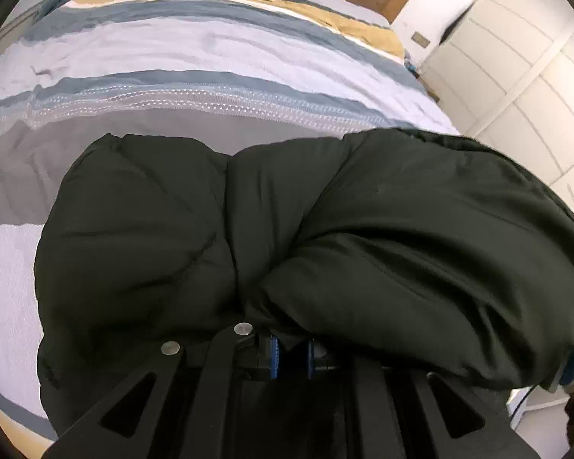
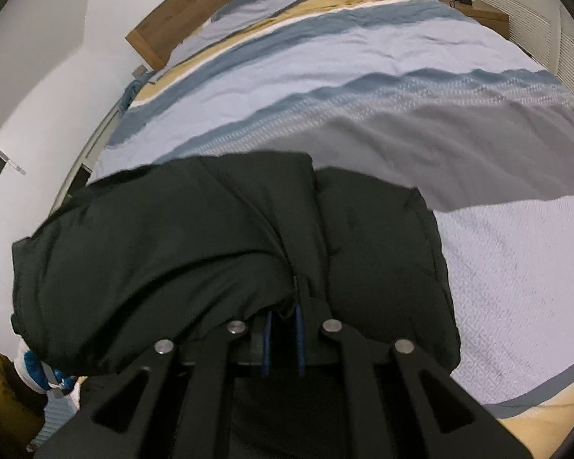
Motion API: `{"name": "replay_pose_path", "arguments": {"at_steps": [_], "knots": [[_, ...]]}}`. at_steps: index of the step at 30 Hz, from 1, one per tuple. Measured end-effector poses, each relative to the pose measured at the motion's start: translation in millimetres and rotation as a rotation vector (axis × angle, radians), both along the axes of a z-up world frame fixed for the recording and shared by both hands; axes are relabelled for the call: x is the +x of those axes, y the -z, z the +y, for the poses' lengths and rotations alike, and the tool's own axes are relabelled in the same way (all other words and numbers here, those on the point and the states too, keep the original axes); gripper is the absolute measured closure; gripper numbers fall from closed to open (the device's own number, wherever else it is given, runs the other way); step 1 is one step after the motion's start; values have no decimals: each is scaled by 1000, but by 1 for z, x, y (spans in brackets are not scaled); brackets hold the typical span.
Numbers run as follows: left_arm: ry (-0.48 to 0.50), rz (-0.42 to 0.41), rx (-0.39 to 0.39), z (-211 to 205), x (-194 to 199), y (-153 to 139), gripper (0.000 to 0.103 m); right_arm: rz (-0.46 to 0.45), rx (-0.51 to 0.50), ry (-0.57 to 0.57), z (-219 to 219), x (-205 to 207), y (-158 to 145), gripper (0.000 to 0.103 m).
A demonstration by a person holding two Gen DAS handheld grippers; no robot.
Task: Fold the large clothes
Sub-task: 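Lift the hem with both grippers and fold it over toward the collar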
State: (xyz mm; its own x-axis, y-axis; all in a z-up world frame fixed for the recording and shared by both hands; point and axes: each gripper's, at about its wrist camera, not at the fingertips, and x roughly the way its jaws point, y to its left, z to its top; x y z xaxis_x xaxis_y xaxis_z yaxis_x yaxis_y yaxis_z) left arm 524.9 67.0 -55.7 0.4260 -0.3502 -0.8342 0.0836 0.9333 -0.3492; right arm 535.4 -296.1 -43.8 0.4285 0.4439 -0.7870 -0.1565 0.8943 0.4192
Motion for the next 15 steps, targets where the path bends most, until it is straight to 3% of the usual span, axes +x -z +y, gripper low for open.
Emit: {"name": "replay_pose_path", "arguments": {"at_steps": [5,11,13,15], "knots": [[-20,18,23,-2,7,8,92,13,-30,12,5,3,16,94],[-27,12,46,-6,-8,1,89,-5,-70,8,10,-3,11,92],[-36,11,47,-9,-13,-1,85,-26,-93,1,12,-6,6,90],[-56,15,37,-6,-17,-1,73,-37,-98,-7,14,-10,1,90]]}}
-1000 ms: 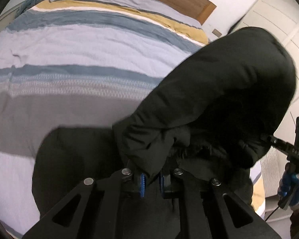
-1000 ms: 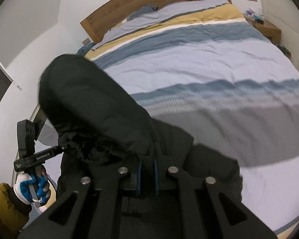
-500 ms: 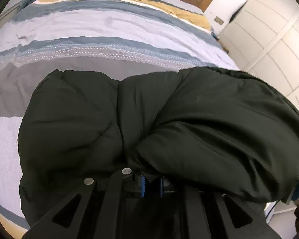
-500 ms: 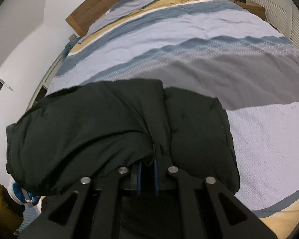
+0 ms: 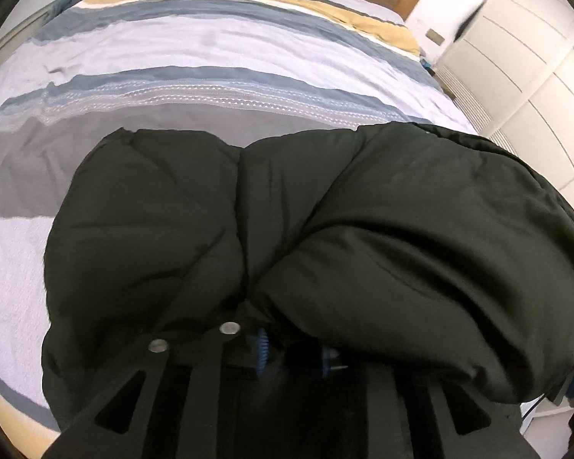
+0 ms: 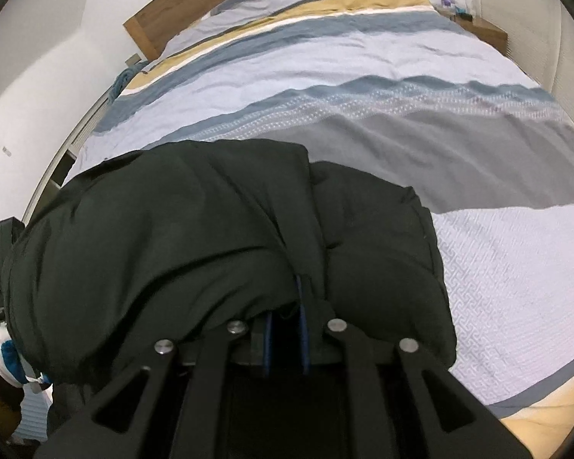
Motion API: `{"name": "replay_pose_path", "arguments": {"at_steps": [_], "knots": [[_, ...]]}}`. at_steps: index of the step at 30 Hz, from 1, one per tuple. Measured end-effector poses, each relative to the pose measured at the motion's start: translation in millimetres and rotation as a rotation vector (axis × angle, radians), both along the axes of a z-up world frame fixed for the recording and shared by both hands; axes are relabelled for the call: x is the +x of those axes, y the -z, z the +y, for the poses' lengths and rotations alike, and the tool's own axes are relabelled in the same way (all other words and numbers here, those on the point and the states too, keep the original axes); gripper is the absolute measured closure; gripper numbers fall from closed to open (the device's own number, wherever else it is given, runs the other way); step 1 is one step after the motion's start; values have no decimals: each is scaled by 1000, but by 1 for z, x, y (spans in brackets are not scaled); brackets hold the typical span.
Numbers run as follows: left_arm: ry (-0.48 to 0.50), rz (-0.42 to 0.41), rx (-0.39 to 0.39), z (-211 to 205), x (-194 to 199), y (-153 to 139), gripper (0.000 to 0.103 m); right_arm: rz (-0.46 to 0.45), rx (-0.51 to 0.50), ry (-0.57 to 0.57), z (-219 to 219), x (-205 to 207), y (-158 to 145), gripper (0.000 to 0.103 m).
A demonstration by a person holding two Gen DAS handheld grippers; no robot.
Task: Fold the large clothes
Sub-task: 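Lift the hem with both grippers and fold it over toward the collar, then open both grippers to release the folded hem, then press and smooth the folded coat flat with both grippers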
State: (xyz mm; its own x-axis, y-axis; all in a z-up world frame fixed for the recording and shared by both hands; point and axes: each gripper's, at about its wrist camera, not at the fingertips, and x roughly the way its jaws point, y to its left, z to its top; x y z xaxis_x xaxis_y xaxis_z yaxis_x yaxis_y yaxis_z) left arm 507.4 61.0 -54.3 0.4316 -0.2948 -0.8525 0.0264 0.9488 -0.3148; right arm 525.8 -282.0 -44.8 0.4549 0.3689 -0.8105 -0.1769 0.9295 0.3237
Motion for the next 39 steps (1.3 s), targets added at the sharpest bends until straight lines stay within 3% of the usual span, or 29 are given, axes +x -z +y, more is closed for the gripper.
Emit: {"name": "replay_pose_path", "arguments": {"at_steps": [3,5,8,10,17,24,30,39], "knots": [[-16,0,-7,4,-9,-5,56,-13,-18,-1,0,-5,-7,90],[-18,-5,-1,5,-15,-9,51,-15,-33,-5,0,-8,-11,88],[-30,-7,3,9,-24,-16,40,-13,-39,-5,-2,-16,-16,79],[-48,-9,-3,13,-31,-23,39,-1,-30,0,-5,-23,-17,67],[-93,-74,14,23,-41,-62,28,-24,-33,3,-18,-41,-46,67],[-60,-134,-2,-9,-3,-88,20,-117,2,-38,5,-16,-89,63],[11,-116,25,-49,30,-70,20,-133,-31,-124,52,6,-87,55],[68,-48,114,-66,12,-6,20,-30,-128,-233,78,-1,-19,54]]}}
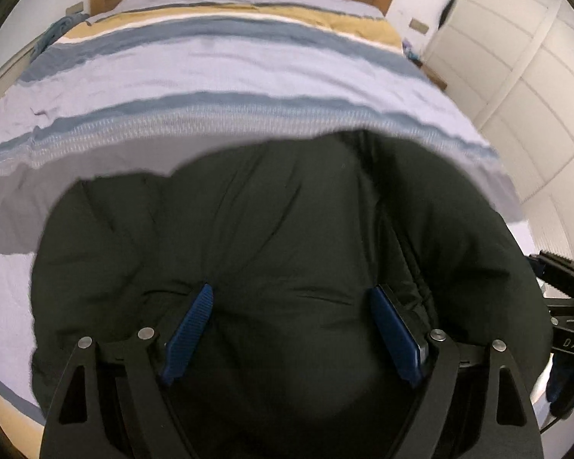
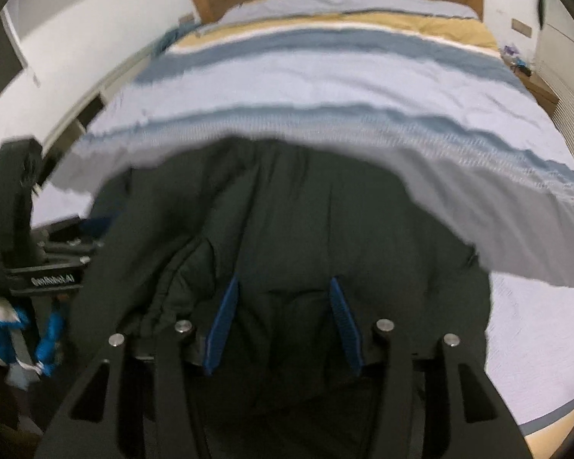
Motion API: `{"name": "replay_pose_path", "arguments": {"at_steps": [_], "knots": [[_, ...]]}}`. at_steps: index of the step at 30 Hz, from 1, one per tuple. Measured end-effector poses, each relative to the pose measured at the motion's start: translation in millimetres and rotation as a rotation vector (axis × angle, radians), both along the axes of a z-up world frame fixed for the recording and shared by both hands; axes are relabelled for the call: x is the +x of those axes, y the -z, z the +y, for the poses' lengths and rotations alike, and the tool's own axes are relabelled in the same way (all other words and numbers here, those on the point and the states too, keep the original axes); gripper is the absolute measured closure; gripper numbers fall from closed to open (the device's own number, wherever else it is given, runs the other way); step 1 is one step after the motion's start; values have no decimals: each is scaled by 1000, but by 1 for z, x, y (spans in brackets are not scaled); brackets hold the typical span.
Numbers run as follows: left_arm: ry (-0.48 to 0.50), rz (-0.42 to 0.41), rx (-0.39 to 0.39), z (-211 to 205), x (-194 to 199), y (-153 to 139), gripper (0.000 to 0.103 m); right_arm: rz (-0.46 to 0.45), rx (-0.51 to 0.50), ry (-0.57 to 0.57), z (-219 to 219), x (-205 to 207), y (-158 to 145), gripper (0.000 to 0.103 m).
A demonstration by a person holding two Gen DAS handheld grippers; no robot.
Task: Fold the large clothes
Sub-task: 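Press and smooth the folded coat flat with both grippers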
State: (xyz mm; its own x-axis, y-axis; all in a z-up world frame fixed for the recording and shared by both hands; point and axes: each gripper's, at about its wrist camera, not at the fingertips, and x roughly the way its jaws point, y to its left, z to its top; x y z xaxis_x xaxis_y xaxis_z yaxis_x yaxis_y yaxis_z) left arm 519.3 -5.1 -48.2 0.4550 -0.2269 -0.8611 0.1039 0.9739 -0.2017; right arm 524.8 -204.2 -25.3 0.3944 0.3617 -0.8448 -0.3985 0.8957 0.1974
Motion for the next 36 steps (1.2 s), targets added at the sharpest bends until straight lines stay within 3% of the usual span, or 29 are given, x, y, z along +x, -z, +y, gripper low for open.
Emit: {"name": "replay_pose_path", "arguments": {"at_steps": [8,13,18,25,30,36], "knots": [[22,-7,91,-12,-7,50,18,-7,-48,-2,1,-13,56,51],[25,-10,121,-17,-3,61,16,-34,-50,11,2,-14,75,51],[25,11,126,-16,-7,39,18,-14,-103,0,7,-14,63,51],[28,-87,6,-18,-50,-16,17,-73,-44,1,0,-34,14,51],[72,-26,77,-40,-55,10,17,-48,-56,-4,6,-47,24,51],[71,-56,55,-36,-58,24,16,-61,-27,23,-6,-54,45,51]]}}
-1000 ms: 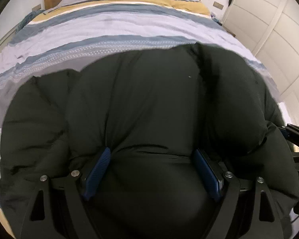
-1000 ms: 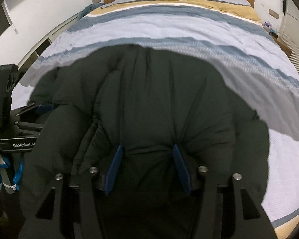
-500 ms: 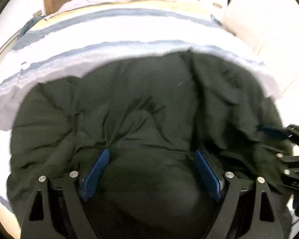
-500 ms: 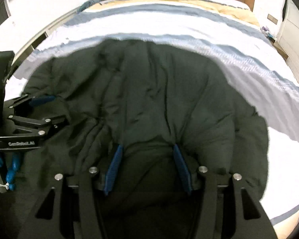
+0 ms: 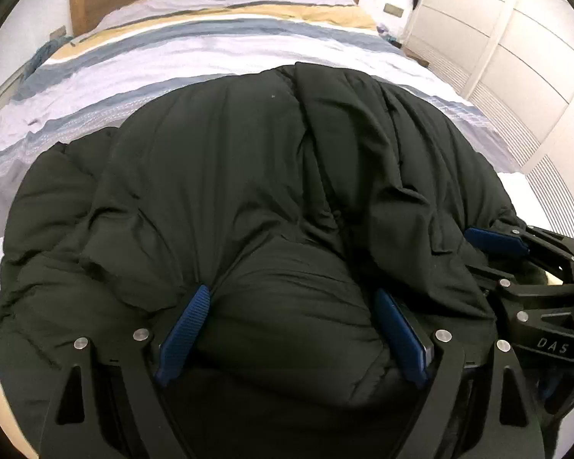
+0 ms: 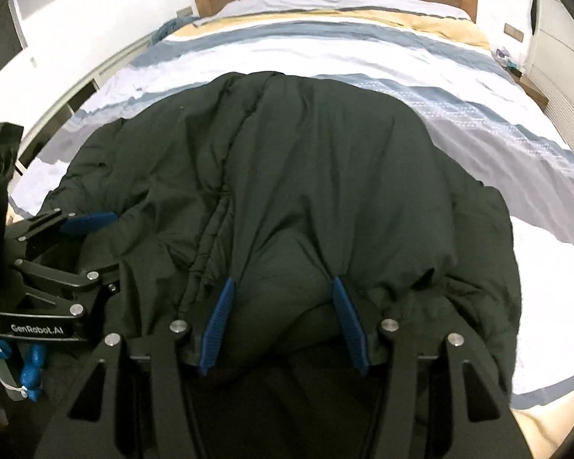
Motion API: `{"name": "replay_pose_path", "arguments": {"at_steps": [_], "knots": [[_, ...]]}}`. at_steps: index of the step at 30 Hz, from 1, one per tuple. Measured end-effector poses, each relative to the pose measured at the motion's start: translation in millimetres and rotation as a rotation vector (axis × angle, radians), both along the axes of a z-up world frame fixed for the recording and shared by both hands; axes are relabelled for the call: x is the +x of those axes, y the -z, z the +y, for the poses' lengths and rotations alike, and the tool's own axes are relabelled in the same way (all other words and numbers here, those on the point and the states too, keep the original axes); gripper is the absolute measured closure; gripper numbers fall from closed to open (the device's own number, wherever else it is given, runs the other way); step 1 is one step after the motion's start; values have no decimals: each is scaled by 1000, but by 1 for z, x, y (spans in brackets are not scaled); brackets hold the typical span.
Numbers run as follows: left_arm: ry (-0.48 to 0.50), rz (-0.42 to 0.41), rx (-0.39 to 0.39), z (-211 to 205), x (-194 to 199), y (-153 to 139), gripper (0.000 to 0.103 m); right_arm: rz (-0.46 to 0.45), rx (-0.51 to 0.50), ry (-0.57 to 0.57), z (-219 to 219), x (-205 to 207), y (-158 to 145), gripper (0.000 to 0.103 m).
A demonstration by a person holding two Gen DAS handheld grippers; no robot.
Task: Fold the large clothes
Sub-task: 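Press and smooth the folded coat flat with both grippers, then move both grippers to the long side edge of the folded coat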
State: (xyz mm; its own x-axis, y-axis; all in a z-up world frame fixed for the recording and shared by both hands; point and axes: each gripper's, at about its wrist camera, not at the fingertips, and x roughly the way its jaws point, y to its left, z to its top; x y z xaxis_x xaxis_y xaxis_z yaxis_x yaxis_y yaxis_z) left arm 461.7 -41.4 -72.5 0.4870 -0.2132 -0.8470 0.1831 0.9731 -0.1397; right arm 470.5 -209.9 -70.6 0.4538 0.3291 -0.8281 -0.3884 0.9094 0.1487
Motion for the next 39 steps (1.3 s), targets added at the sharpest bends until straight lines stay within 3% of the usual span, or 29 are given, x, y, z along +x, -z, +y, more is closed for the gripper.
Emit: {"name": "replay_pose_path", "arguments": {"at_steps": [11,16,20,24,31,39], "knots": [[-7,-187,-37,5,-33,12,16,-187,59,0,-8,-26,20,50],[-7,-245,-53,14,-46,4,16,-264,23,22,-4,-42,14,50],[-27,-258,-32,25,-72,-17,14,-277,-32,60,1,-67,-6,50],[-27,-237,29,39,-118,-50,12,-267,-46,93,-5,-111,-40,50],[-53,-291,54,74,-223,-111,11,-277,-49,117,-13,-217,-86,46],[-150,-317,75,107,-320,-131,11,-312,-54,172,-32,-311,-113,41]]}}
